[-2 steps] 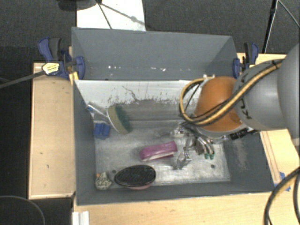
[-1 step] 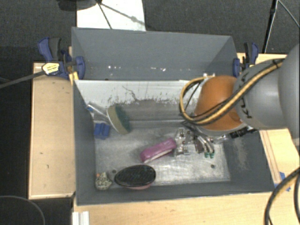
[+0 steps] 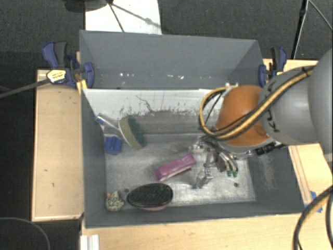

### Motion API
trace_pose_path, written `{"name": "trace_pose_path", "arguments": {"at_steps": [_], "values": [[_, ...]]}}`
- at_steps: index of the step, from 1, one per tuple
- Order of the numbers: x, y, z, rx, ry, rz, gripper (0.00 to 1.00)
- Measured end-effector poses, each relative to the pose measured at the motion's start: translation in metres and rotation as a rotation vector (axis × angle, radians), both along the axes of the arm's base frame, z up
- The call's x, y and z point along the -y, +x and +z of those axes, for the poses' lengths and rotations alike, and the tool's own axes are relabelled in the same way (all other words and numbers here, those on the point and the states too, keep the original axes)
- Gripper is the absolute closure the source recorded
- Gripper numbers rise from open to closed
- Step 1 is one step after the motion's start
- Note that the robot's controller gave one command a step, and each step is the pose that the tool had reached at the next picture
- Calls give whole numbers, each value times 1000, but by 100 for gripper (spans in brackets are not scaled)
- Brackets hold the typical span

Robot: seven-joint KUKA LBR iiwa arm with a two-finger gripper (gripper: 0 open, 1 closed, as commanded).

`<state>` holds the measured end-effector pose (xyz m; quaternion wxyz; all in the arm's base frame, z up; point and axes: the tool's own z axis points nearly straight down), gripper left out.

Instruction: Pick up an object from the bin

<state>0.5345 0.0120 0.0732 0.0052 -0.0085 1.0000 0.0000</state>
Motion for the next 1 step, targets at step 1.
{"name": "trace_pose_path", "arguments": {"at_steps": [1], "values": [[-58,28,14,-3,2,89,0]]}}
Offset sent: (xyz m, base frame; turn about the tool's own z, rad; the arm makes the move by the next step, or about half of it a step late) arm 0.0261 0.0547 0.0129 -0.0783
